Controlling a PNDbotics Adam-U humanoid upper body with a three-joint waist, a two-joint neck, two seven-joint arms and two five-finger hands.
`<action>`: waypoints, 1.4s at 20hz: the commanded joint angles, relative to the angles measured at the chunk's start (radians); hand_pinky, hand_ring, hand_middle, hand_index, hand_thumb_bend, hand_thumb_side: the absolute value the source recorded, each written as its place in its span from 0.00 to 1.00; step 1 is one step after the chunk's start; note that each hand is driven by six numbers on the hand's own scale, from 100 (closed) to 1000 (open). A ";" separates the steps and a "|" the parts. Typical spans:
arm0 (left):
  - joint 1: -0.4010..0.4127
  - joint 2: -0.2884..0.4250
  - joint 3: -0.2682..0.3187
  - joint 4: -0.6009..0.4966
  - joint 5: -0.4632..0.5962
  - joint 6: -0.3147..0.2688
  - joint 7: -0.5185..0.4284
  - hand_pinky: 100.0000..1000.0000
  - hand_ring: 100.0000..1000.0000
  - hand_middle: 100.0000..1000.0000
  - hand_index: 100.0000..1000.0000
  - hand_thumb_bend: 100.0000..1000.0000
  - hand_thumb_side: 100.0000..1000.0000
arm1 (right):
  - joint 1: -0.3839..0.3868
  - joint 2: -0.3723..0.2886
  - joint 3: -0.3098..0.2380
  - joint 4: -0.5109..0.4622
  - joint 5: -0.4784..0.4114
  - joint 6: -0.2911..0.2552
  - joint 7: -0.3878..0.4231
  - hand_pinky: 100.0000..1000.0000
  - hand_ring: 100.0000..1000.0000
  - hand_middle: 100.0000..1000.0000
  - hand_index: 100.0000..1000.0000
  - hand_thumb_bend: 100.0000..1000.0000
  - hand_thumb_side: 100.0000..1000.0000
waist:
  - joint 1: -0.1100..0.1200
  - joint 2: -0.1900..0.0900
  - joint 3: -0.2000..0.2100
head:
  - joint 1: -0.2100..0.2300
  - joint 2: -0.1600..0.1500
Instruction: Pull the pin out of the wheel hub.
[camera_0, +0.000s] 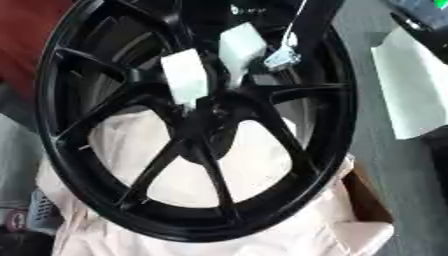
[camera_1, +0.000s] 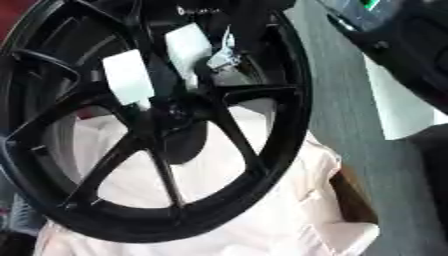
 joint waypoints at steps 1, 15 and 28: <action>-0.002 0.022 0.012 -0.004 0.005 0.000 0.004 0.73 0.73 0.67 0.73 0.19 0.81 | -0.017 -0.020 -0.024 -0.012 -0.048 0.024 -0.021 0.74 0.65 0.44 0.55 0.05 0.06 | 0.007 -0.022 -0.001 | 0.000 0.005; 0.016 0.034 0.027 -0.001 0.007 -0.010 0.017 0.73 0.72 0.67 0.73 0.18 0.80 | -0.023 -0.166 -0.199 -0.137 -0.187 0.107 -0.080 0.72 0.61 0.40 0.51 0.00 0.00 | 0.009 -0.041 -0.031 | 0.028 -0.008; 0.049 0.044 0.053 -0.001 0.000 -0.029 0.041 0.73 0.72 0.67 0.73 0.19 0.79 | 0.254 -0.491 -0.508 -0.126 -0.223 0.058 -0.251 0.72 0.59 0.40 0.51 0.00 0.00 | 0.030 -0.053 -0.090 | 0.076 -0.023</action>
